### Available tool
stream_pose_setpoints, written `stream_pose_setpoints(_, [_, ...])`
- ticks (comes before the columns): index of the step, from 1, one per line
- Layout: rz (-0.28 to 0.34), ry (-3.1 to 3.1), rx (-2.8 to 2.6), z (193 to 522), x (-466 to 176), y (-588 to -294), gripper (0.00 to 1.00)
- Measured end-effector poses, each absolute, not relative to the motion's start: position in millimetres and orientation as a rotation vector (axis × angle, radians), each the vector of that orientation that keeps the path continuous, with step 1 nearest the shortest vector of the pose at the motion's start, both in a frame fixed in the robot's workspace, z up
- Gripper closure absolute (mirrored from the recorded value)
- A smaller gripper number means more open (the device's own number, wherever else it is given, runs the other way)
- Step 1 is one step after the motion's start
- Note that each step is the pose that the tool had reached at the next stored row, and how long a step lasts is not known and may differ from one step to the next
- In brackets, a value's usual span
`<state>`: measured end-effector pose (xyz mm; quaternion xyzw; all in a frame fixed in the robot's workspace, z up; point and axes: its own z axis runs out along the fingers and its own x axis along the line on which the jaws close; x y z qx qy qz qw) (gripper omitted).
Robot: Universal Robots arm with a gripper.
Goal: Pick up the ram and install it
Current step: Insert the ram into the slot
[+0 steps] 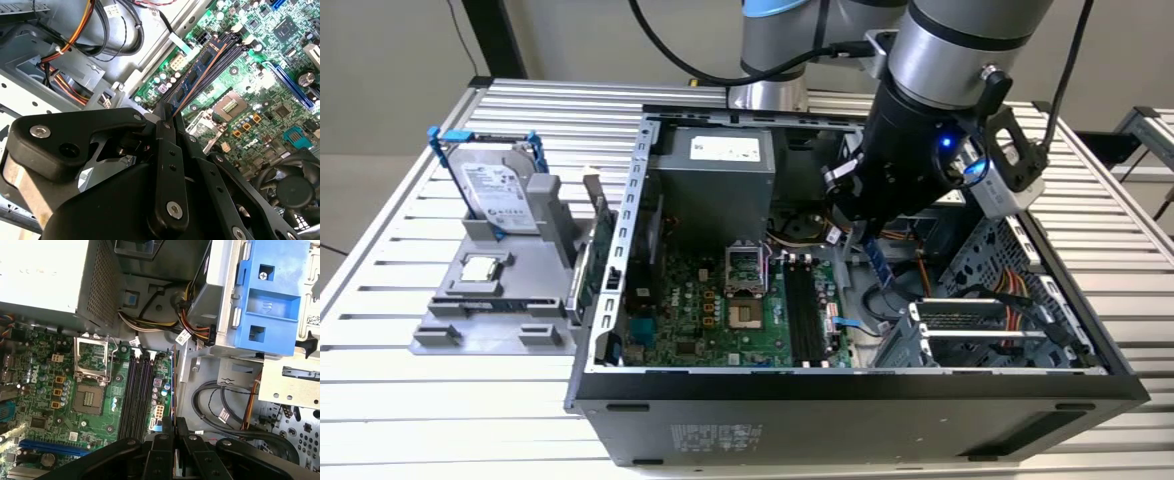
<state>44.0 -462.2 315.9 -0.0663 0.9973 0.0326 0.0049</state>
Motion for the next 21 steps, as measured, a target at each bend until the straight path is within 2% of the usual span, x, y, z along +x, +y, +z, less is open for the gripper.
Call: stream_pose_setpoints(21, [0.102,3.127,-0.088,307.1,44.0,-462.1,1.0])
